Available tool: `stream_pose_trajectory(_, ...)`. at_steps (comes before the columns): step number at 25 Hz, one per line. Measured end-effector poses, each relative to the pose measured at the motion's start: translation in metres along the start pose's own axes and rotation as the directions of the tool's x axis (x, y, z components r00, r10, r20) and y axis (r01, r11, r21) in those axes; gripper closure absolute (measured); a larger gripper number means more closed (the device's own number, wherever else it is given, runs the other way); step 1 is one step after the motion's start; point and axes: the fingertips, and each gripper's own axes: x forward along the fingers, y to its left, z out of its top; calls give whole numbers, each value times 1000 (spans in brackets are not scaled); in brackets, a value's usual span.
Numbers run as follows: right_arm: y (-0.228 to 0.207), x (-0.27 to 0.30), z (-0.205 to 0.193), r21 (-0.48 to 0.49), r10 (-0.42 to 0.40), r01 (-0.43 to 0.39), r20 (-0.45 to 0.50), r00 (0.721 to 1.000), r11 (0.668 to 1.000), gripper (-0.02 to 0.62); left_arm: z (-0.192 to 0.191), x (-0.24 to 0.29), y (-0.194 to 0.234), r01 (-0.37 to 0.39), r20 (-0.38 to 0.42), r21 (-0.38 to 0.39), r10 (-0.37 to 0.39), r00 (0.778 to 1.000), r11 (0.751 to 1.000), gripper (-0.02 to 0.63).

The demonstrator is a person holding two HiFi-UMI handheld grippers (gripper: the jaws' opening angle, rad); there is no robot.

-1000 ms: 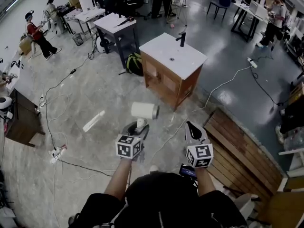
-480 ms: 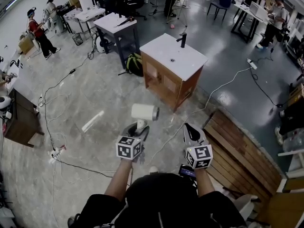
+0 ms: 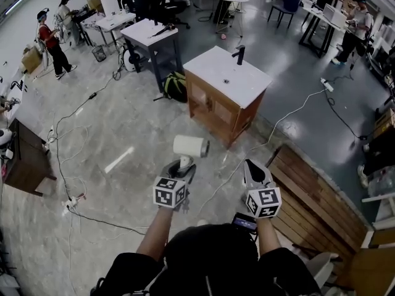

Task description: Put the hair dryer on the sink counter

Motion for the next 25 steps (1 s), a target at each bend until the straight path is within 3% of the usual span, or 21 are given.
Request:
stream_pose_trajectory(10, -9, 12, 2, -6, -38, 38, 17, 999, 999, 591, 1, 15, 16, 17, 14, -23, -17, 1000, 1000, 413)
stream_pose_trajectory(25, -31, 92, 19, -32, 23, -21, 64, 998, 999, 591, 36, 67, 53, -11, 35, 16, 11, 999, 1000, 413)
